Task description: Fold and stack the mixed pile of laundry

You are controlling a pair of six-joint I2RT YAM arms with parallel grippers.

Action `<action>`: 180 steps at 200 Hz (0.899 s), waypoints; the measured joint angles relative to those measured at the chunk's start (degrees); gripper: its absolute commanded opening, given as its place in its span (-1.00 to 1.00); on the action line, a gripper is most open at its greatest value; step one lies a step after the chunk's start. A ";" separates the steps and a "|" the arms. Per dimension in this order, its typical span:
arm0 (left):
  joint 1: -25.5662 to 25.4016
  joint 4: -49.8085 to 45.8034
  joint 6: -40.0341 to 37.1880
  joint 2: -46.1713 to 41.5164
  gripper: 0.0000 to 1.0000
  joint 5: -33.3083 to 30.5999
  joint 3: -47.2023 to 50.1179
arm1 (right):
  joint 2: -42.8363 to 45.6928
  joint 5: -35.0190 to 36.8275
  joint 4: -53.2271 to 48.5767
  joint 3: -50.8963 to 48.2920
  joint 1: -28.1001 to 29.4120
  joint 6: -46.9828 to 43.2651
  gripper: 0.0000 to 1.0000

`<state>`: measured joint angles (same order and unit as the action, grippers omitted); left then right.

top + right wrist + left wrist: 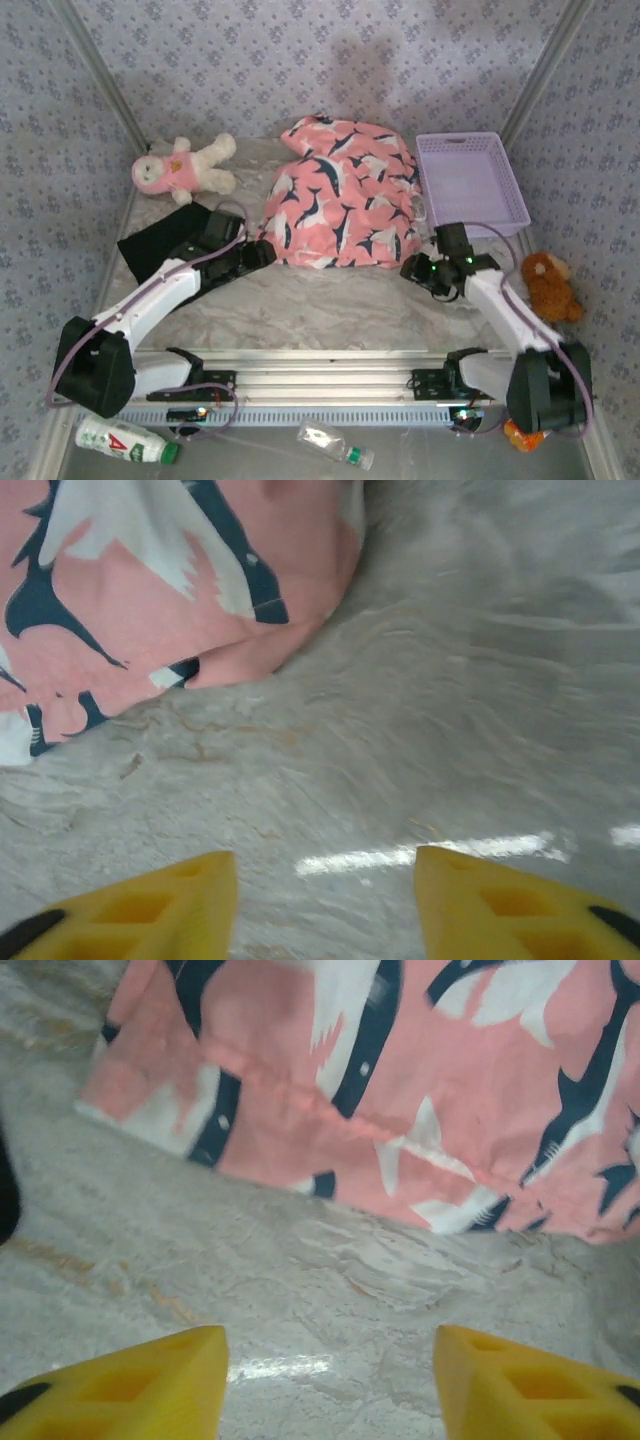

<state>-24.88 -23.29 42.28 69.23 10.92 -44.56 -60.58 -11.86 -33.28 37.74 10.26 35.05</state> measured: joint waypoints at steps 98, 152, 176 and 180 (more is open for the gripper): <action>-0.74 16.90 -4.11 26.36 -0.40 1.29 -20.37 | -21.94 6.86 13.86 16.96 6.29 -1.36 -0.08; -0.79 17.59 -5.16 43.43 -0.45 2.60 -27.08 | -37.83 7.39 17.88 22.91 6.23 -3.26 -0.12; -0.85 17.03 -5.01 43.41 -0.43 2.67 -22.88 | -39.89 5.55 18.10 21.75 6.23 -3.65 -0.08; -0.85 17.64 -4.83 42.95 -0.43 2.97 -21.92 | -39.95 5.16 18.12 21.38 6.23 -3.76 -0.06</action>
<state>-25.74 -5.65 37.45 112.18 13.89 -66.48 -100.53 -6.70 -15.16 59.11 16.49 31.29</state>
